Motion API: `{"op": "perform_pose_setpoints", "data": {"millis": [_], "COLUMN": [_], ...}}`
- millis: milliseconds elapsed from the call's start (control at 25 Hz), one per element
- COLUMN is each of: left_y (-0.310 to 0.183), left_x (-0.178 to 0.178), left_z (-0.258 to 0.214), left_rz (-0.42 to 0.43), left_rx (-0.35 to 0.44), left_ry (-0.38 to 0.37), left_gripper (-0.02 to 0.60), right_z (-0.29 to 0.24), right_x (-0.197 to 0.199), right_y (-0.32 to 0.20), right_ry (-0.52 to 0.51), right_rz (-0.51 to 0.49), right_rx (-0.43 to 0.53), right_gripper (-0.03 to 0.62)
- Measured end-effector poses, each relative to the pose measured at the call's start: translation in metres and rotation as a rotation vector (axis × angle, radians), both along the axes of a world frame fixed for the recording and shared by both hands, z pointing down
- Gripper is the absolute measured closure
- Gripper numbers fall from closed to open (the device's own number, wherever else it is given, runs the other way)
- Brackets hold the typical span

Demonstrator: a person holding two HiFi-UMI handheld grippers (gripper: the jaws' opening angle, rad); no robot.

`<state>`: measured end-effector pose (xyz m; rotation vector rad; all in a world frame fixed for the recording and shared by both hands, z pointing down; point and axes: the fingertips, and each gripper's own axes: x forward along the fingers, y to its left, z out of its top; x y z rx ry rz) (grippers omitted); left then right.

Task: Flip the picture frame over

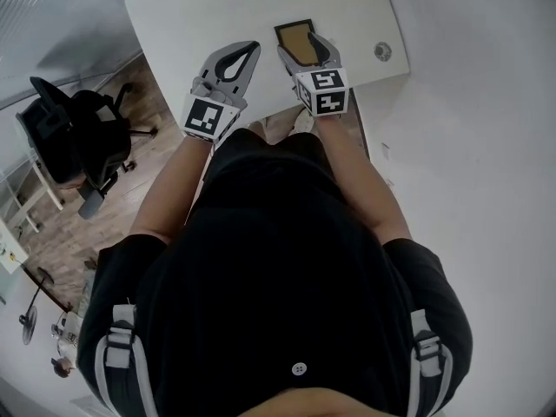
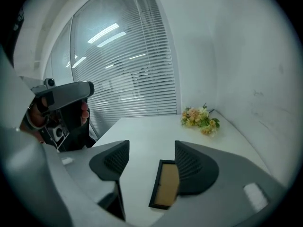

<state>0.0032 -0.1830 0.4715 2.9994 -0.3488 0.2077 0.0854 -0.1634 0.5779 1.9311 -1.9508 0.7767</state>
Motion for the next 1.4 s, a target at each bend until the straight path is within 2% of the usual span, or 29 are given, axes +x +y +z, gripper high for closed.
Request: {"op": "perform_pose_setpoints", "data": {"millis": [240, 400, 720, 1040, 1400], "left_y": [-0.014, -0.022, -0.034, -0.038, -0.041], "left_x": [0.01, 0.013, 0.021, 0.027, 0.031], "left_z": [0.007, 0.025, 0.055, 0.07, 0.072], "left_rz": [0.021, 0.039, 0.053, 0.069, 0.062], "left_rx": [-0.047, -0.052, -0.067, -0.066, -0.077], "left_ry": [0.021, -0.005, -0.034, -0.05, -0.035], "left_gripper": [0.574, 0.574, 0.575, 0.575, 0.575], "right_z": [0.039, 0.071, 0.117, 0.143, 0.162], "right_x": [-0.004, -0.004, -0.004, -0.007, -0.011], "right_y": [-0.004, -0.005, -0.008, -0.01, -0.008], "right_ry": [0.007, 0.012, 0.01, -0.001, 0.009], "right_rz": [0.028, 0.045, 0.062, 0.082, 0.08], "right_rx": [-0.092, -0.164, -0.275, -0.337, -0.398], "right_gripper": [0.327, 0.369, 0.402, 0.435, 0.467]}}
